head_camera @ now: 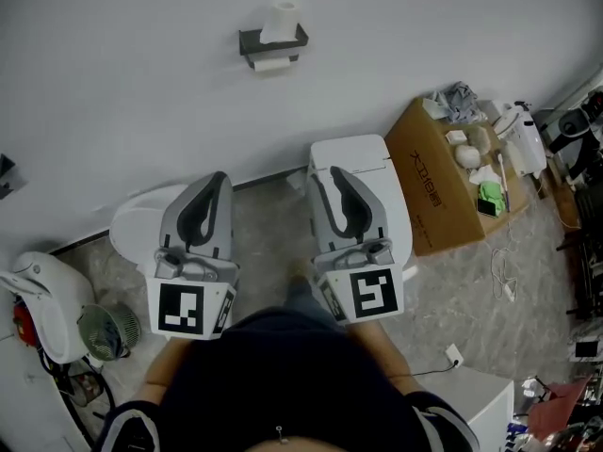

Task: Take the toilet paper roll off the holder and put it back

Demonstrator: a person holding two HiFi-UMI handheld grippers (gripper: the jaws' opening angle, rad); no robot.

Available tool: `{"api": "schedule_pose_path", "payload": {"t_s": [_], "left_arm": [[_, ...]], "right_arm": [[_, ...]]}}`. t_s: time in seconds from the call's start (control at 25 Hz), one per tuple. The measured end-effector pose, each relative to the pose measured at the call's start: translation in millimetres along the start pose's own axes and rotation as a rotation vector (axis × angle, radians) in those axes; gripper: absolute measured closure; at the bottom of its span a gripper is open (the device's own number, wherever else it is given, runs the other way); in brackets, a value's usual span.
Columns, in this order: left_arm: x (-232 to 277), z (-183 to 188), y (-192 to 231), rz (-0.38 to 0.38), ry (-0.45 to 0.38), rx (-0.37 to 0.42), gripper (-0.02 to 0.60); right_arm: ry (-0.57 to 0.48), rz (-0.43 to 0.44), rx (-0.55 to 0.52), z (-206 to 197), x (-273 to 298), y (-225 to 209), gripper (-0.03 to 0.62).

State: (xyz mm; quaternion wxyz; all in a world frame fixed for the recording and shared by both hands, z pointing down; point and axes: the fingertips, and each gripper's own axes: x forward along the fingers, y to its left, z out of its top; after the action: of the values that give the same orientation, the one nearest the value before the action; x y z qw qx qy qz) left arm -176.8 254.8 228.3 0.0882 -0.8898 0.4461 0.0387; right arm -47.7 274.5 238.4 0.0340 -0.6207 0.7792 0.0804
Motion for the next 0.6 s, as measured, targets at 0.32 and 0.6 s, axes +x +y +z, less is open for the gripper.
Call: {"api": "schedule_pose_path", "payload": {"t_s": [0.32,0.6], "left_arm": [[93,-5,1,0.063,-0.001,-0.019,0.58],[149,-13,-1,0.132,0.005,0.01,0.58]], "right_arm": [[0.025,0.079,0.005,-14,69,-72,0.437],[0.003,0.153,0.039,-25,114,-116,0.43]]}}
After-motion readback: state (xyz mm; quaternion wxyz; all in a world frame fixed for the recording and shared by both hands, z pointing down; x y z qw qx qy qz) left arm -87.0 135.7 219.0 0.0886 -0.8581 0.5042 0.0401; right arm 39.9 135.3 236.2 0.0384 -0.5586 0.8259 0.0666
